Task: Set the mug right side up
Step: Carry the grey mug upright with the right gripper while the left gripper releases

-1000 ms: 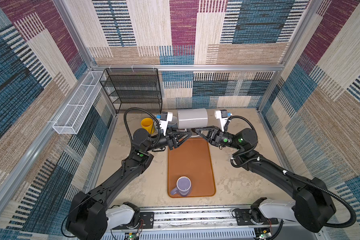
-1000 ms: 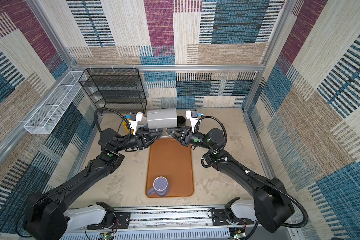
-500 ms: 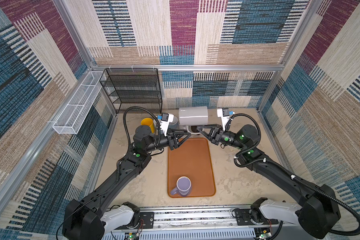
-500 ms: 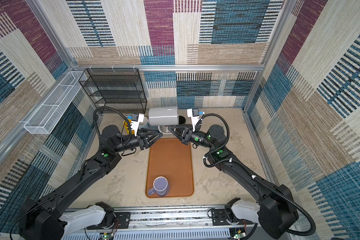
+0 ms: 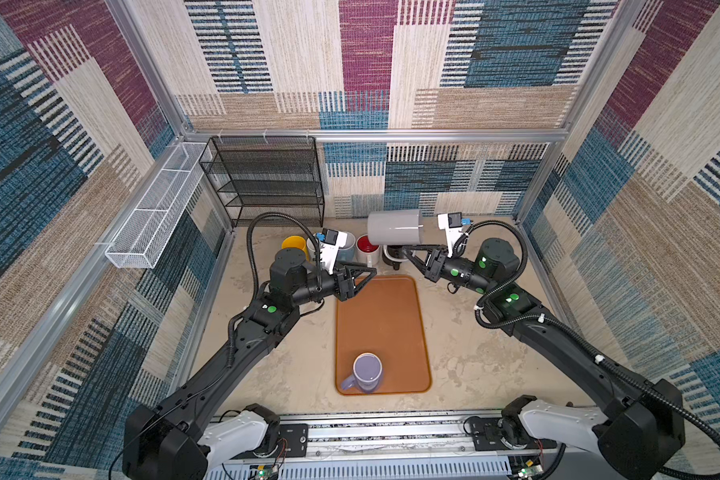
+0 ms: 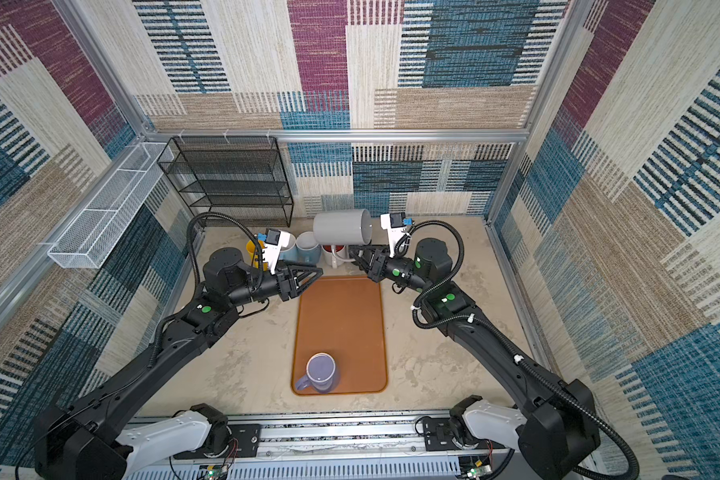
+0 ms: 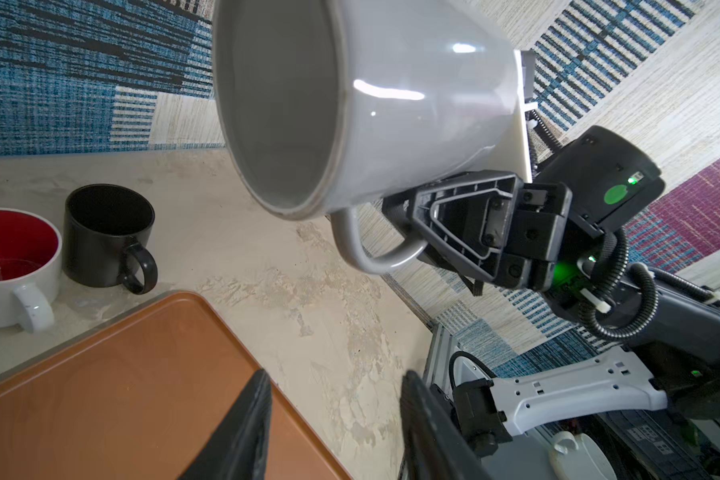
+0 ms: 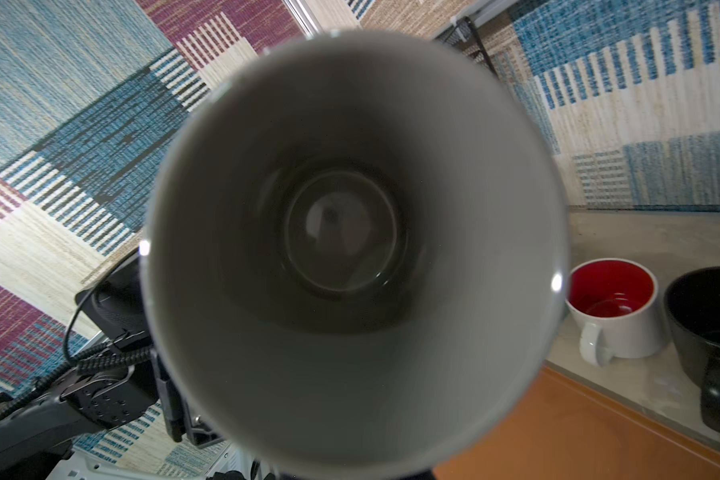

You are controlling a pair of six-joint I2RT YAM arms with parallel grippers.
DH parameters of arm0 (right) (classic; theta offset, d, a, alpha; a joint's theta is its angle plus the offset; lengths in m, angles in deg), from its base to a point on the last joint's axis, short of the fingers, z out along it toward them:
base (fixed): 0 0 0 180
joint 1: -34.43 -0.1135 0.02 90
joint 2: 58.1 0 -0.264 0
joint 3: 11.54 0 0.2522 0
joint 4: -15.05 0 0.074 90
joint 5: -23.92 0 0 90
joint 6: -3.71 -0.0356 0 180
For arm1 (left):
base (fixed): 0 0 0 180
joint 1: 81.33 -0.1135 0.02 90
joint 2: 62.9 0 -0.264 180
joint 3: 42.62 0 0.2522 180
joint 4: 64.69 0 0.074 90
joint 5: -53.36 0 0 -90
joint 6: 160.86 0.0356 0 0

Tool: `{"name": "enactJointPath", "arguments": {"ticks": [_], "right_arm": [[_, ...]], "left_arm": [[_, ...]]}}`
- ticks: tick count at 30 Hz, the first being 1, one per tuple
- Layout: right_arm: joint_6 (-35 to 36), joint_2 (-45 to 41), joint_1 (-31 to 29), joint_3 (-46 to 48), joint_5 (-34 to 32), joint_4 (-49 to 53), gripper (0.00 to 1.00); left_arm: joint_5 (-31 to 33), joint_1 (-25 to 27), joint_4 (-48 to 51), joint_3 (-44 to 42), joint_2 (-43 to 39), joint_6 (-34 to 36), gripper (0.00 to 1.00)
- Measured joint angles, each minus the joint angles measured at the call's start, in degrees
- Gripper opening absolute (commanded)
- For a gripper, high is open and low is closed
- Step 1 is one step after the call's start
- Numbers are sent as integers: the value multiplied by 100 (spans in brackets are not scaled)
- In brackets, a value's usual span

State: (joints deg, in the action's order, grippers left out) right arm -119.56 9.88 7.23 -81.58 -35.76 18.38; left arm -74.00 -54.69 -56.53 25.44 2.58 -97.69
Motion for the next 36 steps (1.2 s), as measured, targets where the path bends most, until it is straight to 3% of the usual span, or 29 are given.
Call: {"name": "enactJointPath", "arguments": {"ticks": [10,16,36], "right_arm": [[481,149,157,-546,-743,1274,0],[743,433,208,-986,-1543,2149,0],[1419,2190,365,-3217,-3707,4605,0]], "left_arm": [[278,2,490,133,-11,203,46],[605,13,758,227,-11,431,46],[1687,256,2006,675,52,866,43]]}}
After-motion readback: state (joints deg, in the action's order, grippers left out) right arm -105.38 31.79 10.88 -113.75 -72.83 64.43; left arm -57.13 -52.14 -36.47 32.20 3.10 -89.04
